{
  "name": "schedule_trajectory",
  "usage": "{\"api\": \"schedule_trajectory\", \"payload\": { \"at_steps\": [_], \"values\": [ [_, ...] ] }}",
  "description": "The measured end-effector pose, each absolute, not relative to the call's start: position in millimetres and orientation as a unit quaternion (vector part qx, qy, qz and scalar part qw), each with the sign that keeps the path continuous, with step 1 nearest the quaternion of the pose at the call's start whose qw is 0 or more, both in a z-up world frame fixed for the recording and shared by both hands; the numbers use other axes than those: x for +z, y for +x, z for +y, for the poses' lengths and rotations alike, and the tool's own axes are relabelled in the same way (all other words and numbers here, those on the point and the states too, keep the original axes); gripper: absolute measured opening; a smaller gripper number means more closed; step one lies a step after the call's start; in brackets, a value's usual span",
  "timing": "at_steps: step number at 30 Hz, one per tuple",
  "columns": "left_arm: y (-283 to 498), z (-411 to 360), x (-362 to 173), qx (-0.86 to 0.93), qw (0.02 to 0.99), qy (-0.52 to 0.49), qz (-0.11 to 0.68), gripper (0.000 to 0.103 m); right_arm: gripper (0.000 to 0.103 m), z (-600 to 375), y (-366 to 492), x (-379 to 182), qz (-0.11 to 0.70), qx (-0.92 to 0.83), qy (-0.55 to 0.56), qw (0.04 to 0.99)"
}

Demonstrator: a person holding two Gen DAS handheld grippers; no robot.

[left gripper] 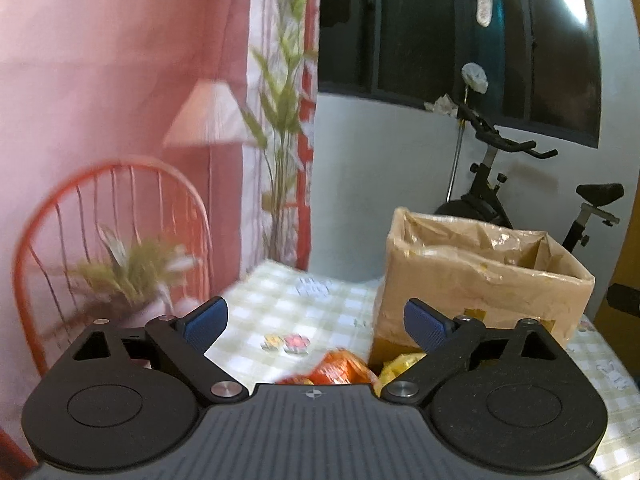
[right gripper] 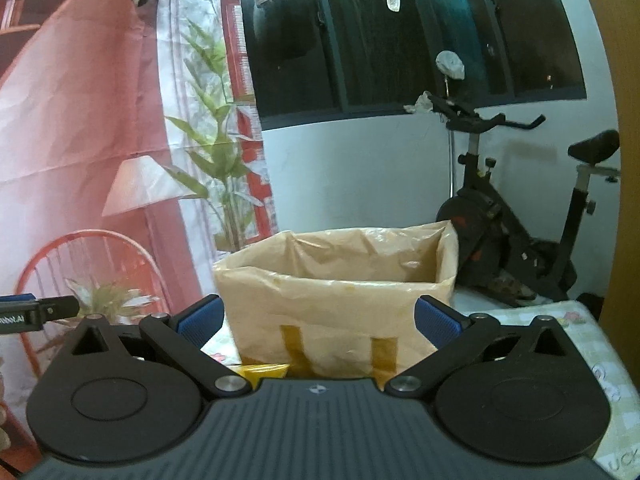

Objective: Organize snacks
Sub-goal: 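Grasp the green triangle-chip bag with the left tool while the right tool grasps the pale green barcode bag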

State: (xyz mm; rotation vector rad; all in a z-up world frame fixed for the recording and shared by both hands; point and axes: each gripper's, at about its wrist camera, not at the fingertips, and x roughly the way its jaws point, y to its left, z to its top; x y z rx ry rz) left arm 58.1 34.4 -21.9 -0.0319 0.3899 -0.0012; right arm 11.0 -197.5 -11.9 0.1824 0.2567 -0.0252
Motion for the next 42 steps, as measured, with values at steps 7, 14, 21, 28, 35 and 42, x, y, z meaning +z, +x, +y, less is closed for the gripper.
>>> {"api": "schedule_trajectory", "payload": {
  "at_steps": [7,14,21,28,35,42],
  "values": [
    [81,22,-86,-0.055,0.962,-0.033,0.264,0.095,0.103,-193,32,-44,0.164,0.007,0.050,0.985],
    [93,18,-129,-0.090,0.946,-0.028,0.309,0.094,0.103,-182,46,-78,0.198,0.012,0.033,0.979],
    [102,15,-147,-0.110,0.937,-0.019,0.331,0.094,0.103,-186,53,-95,0.219,0.010,0.055,0.974],
    [112,9,-168,-0.125,0.923,-0.009,0.364,0.094,0.103,-190,58,-103,0.234,0.006,0.062,0.970],
    [124,10,-189,-0.153,0.915,-0.032,0.372,0.102,0.103,-189,62,-110,0.245,0.010,0.063,0.967],
    [130,10,-201,-0.160,0.914,-0.040,0.370,0.103,0.103,-189,63,-112,0.251,0.008,0.067,0.966]
  ]
}}
